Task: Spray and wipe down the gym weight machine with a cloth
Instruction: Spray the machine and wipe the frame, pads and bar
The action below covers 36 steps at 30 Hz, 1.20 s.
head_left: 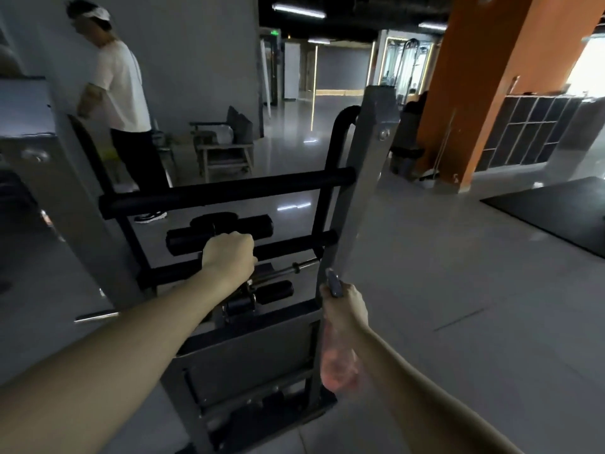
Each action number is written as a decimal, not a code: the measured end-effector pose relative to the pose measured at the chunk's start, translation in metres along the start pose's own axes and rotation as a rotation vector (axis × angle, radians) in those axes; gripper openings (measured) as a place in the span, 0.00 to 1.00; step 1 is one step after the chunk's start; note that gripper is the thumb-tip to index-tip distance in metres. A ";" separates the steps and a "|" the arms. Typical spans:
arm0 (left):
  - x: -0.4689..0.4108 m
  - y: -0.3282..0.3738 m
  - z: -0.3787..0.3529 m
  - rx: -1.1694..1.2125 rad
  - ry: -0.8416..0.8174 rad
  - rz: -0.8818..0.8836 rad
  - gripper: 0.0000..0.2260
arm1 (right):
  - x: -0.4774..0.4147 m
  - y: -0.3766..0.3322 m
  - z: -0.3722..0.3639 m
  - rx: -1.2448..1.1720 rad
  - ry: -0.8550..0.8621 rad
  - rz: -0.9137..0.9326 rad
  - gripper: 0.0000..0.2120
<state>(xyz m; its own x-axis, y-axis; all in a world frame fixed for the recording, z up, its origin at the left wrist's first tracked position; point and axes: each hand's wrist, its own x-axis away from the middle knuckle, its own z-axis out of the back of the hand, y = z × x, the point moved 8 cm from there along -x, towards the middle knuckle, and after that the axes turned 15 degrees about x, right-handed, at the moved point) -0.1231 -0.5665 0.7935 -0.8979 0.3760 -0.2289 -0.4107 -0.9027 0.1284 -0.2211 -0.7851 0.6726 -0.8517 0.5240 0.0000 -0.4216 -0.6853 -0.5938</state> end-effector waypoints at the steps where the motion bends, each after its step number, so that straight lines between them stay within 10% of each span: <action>1: 0.000 0.001 -0.001 -0.012 -0.003 0.017 0.19 | -0.005 0.000 -0.001 -0.011 -0.019 0.008 0.14; 9: -0.016 0.016 0.003 -0.074 -0.051 0.047 0.19 | -0.043 0.023 0.038 -0.143 -0.078 0.104 0.12; 16: -0.052 0.092 -0.015 0.413 -0.082 0.035 0.26 | -0.093 0.061 0.092 -0.405 -0.012 0.074 0.12; 24: -0.084 0.136 -0.037 0.705 -0.078 0.152 0.33 | -0.184 0.039 0.083 -0.077 -0.151 0.354 0.12; 36: -0.065 0.193 -0.013 0.577 0.373 0.546 0.30 | -0.219 0.016 0.089 0.088 -0.281 0.746 0.17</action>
<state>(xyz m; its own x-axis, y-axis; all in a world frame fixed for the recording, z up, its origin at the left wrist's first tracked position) -0.1421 -0.7677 0.8210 -0.9235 -0.2612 -0.2808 -0.0456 -0.6521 0.7568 -0.0692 -0.9556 0.7351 -0.9603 -0.2266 -0.1625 0.2766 -0.8484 -0.4513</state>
